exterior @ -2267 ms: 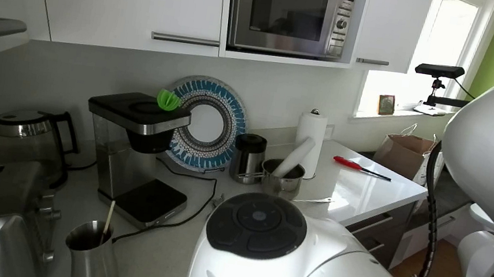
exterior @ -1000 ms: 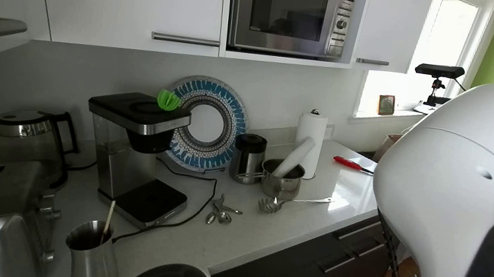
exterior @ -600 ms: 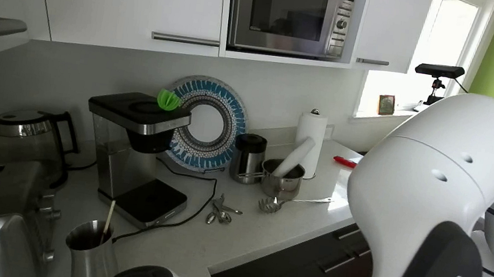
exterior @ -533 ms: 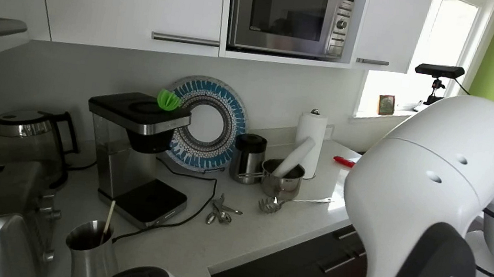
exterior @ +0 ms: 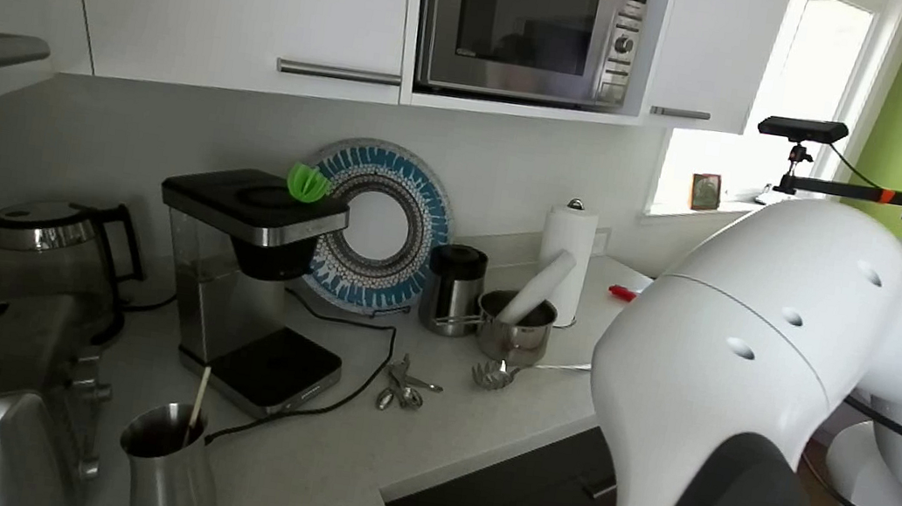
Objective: Put the chopstick in the silver cup
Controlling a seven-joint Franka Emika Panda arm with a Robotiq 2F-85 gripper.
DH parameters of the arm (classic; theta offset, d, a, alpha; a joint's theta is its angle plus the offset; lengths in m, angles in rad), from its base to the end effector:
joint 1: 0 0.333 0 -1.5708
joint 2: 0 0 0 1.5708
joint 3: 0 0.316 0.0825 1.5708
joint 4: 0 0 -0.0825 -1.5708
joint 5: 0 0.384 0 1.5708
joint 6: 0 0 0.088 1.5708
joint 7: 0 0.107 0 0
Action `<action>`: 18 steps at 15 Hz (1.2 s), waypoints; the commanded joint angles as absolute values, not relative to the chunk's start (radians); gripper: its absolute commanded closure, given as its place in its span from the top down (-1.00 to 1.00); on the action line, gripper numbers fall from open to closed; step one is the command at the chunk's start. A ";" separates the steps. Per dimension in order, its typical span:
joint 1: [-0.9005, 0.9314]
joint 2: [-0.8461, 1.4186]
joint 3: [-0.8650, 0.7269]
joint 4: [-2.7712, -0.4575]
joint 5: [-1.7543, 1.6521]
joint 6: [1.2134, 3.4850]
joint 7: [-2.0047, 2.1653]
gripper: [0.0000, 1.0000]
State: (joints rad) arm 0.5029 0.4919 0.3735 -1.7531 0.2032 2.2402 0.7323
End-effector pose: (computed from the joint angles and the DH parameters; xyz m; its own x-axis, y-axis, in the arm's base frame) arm 0.4370 0.4978 0.3110 0.9744 0.0040 -0.2247 -0.0511 -0.9698 -0.2385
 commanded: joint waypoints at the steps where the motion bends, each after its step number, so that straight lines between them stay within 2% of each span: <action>1: 0.525 0.532 0.353 -1.697 0.239 2.193 0.741 1.00; 18: 0.595 0.600 0.292 -1.570 0.220 2.053 0.896 1.00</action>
State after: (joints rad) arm 0.5599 0.5649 0.3137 -1.6236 0.2414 2.1103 0.8478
